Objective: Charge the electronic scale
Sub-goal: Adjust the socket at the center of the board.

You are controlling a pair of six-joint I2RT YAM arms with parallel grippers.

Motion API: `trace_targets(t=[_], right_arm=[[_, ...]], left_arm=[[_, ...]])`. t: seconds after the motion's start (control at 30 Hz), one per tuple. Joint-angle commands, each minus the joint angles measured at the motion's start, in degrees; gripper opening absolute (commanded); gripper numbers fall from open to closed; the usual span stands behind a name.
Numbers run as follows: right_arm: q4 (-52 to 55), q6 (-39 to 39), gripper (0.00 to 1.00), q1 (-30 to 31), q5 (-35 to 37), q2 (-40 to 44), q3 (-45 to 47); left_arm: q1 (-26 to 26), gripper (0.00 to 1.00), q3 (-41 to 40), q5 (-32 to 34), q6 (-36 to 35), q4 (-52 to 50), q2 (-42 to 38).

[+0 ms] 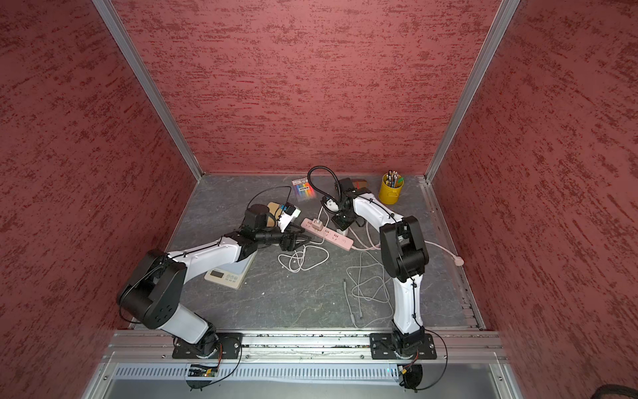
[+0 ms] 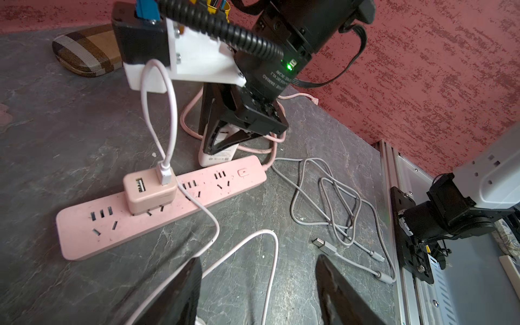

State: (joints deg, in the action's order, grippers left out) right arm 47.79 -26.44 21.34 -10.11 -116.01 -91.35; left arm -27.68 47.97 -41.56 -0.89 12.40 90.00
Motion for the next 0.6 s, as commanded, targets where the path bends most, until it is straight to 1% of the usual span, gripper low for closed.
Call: trace_targets(t=[0.0,0.13,0.2,0.33,0.5,0.53,0.57], right_arm=[[0.23,1.42,0.0,0.89,-3.13,1.76,0.04],[1.59,0.89,0.0,0.89,1.04,4.36,-1.56],[1.94,0.31,0.0,0.89,1.57,6.11,-1.61],[3.94,-2.6,0.0,1.1,-0.67,8.32,-1.81],[5.51,-7.15,0.0,1.75,-3.83,9.61,-1.1],[5.24,-10.0,0.0,1.97,-4.67,9.99,-0.5],[4.69,-10.86,0.0,2.32,-5.05,10.4,0.15]], left_arm=[[-0.27,0.65,-1.11,-0.8,-0.69,-0.54,-1.15],[-0.59,0.65,-1.31,-1.07,0.01,-0.32,-1.64],[-0.77,0.65,-1.25,-1.13,-0.06,-0.26,-1.62],[-0.79,0.65,-0.84,-1.89,0.37,0.15,-0.67],[-0.79,0.64,0.32,-2.74,2.83,1.41,1.34],[-0.79,0.64,0.5,-2.82,3.26,1.68,1.62],[-0.72,0.64,0.68,-2.82,3.54,1.88,1.86]])
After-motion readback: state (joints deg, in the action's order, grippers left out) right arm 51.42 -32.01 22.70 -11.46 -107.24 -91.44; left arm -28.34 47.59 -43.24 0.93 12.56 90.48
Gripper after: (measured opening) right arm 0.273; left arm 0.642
